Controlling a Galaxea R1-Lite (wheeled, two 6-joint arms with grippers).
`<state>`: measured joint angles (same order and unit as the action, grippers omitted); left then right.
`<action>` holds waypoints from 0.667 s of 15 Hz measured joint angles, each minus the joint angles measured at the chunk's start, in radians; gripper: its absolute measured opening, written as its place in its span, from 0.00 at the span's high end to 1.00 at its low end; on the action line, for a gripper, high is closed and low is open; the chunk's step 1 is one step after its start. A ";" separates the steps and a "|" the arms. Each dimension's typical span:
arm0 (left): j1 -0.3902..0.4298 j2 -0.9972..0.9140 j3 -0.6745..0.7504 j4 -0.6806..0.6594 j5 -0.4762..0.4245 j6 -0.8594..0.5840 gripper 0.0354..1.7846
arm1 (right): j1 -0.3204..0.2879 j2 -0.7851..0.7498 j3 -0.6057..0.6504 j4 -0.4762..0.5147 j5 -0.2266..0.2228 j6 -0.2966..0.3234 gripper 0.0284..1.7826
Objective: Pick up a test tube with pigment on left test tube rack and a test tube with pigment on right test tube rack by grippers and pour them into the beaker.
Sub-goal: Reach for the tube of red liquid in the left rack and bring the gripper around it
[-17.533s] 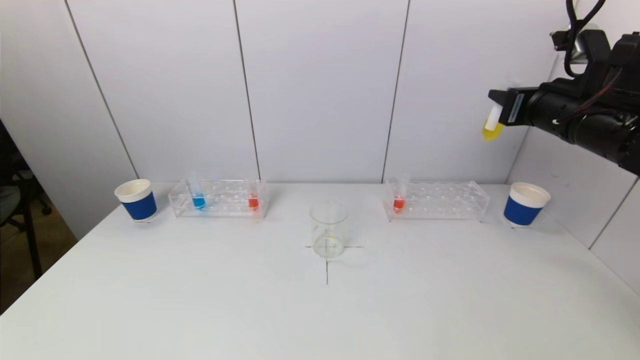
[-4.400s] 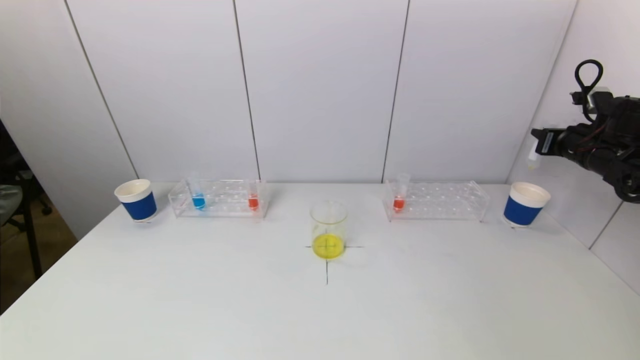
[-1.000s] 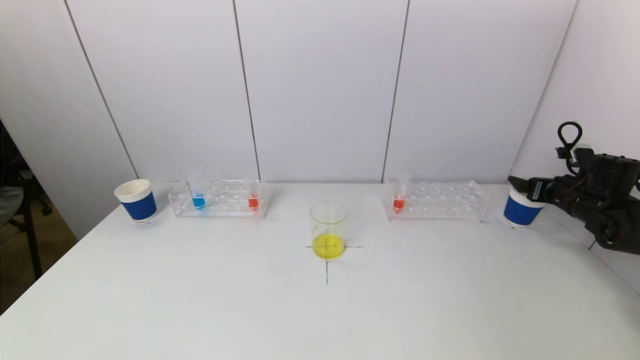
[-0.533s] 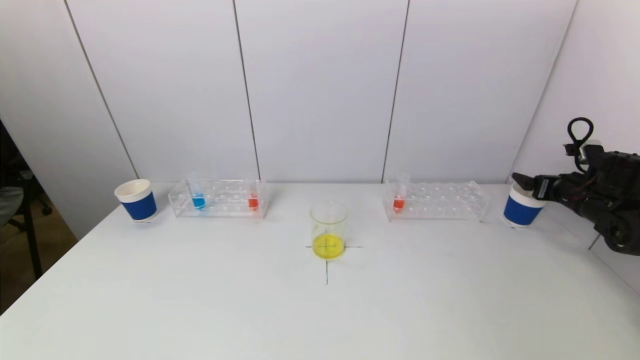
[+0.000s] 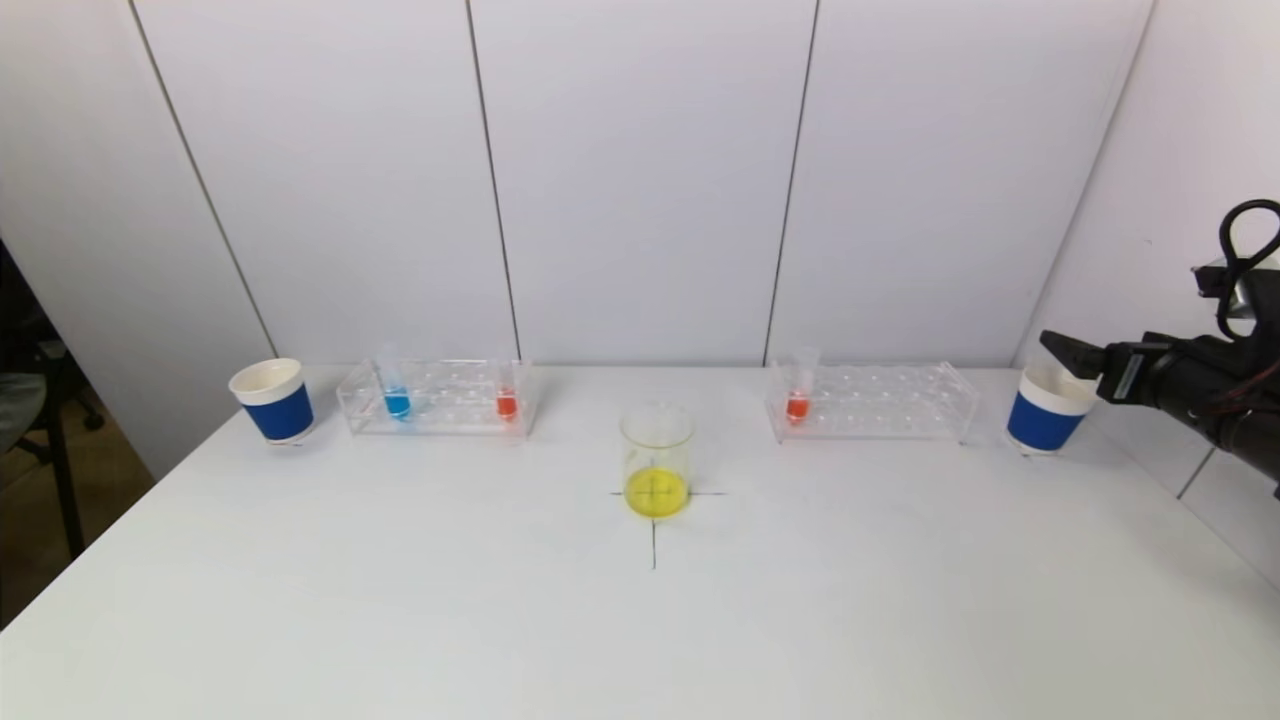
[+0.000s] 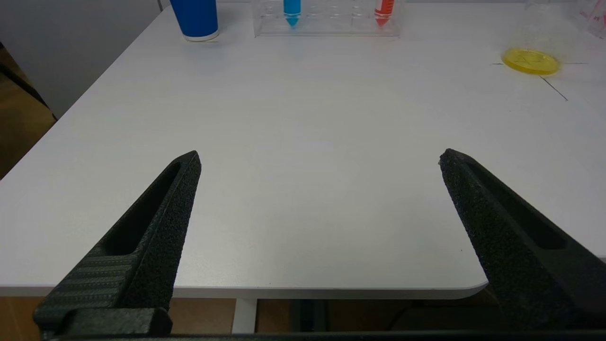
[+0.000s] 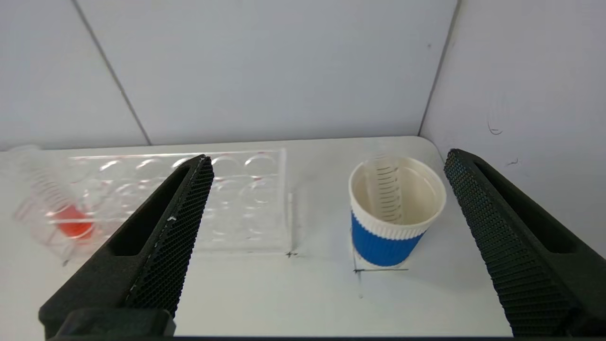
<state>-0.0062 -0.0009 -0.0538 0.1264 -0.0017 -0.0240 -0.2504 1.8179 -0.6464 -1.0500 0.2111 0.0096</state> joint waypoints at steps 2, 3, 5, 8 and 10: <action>0.000 0.000 0.000 0.000 0.000 0.000 0.01 | 0.035 -0.100 0.079 -0.004 -0.002 0.007 0.01; 0.000 0.000 0.000 0.000 0.000 0.000 0.01 | 0.050 -0.154 0.120 -0.005 -0.003 0.009 0.01; 0.000 0.000 0.000 0.000 0.000 0.000 0.01 | 0.068 -0.257 0.200 -0.003 -0.003 0.013 0.01; 0.000 0.000 0.000 0.000 0.000 0.000 0.01 | 0.081 -0.415 0.314 0.003 0.000 0.026 0.01; 0.000 0.000 0.000 0.000 0.000 0.000 0.01 | 0.091 -0.525 0.387 0.013 0.004 0.030 0.01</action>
<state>-0.0057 -0.0009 -0.0538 0.1264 -0.0013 -0.0240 -0.1596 1.2926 -0.2591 -1.0366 0.2153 0.0394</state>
